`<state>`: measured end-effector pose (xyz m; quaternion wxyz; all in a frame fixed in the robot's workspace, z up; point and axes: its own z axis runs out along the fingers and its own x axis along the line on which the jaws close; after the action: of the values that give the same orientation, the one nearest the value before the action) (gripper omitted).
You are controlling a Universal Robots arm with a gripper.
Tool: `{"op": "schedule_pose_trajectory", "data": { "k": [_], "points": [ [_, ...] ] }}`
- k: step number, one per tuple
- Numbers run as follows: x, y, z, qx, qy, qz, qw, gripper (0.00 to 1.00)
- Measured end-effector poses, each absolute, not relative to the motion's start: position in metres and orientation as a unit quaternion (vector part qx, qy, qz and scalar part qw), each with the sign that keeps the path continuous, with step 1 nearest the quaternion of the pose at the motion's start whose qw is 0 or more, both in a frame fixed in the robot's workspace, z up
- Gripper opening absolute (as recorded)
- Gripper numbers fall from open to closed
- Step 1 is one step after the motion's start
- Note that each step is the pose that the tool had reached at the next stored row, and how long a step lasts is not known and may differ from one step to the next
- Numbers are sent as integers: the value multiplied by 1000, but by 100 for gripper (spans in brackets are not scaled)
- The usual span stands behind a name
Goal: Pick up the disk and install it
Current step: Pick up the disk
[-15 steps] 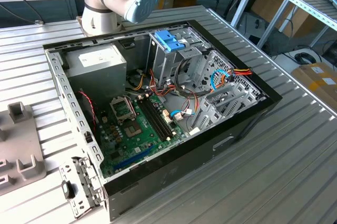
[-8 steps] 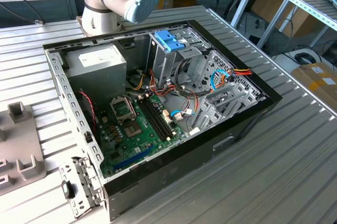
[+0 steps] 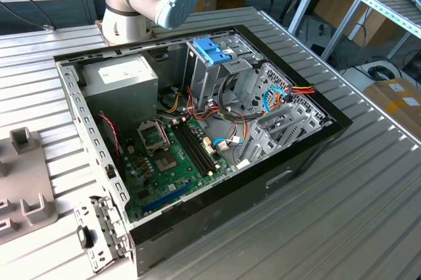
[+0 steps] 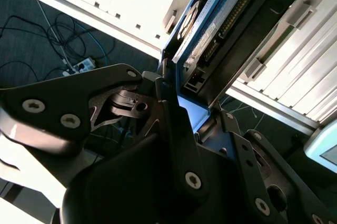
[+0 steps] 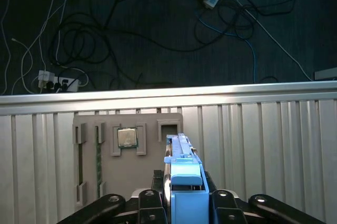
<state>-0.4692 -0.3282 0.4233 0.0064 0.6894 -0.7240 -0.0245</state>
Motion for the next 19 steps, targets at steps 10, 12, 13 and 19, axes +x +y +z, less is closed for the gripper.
{"op": "schedule_pose_trajectory", "data": {
  "k": [10,12,13,19],
  "points": [
    [-469,-328,427,689,-724,-24,6,37],
    [-469,-328,428,689,-724,-24,6,37],
    [-469,-328,428,689,-724,-24,6,37],
    [-469,-328,432,689,-724,-24,6,37]
  ]
}}
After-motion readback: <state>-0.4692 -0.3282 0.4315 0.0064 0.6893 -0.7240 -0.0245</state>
